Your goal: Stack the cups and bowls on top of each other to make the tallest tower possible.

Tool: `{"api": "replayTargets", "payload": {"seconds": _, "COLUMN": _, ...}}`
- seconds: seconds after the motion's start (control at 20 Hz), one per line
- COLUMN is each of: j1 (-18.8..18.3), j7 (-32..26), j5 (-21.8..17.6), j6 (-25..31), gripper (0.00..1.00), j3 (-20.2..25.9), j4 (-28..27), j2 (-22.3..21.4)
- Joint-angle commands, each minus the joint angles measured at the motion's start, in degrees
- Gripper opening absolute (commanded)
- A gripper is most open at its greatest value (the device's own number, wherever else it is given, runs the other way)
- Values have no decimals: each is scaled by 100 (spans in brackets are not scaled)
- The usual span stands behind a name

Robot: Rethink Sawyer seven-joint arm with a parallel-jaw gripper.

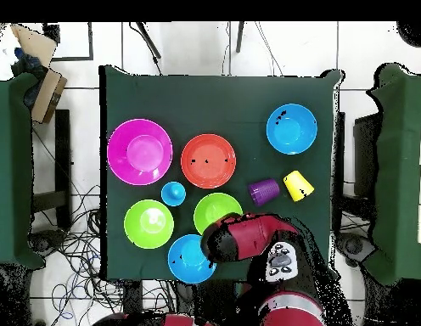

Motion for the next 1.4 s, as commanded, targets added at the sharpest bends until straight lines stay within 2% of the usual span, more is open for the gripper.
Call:
{"api": "replayTargets", "payload": {"seconds": 0.05, "j1": -108, "j7": 123, "j5": 204, "j6": 458, "gripper": 100, "j3": 873, "j4": -122, "j2": 30}}
{"api": "replayTargets", "payload": {"seconds": 0.6, "j1": -396, "j7": 97, "j5": 154, "j6": 309, "gripper": 100, "j3": 1201, "j4": 55, "j2": -61}}
{"api": "replayTargets", "payload": {"seconds": 0.85, "j1": -660, "j7": 71, "j5": 163, "j6": 291, "gripper": 100, "j3": 1463, "j4": 259, "j2": -170}}
{"api": "replayTargets", "payload": {"seconds": 1.4, "j1": -1234, "j7": -206, "j5": 222, "j6": 685, "gripper": 100, "j3": 2072, "j4": 604, "j2": -510}}
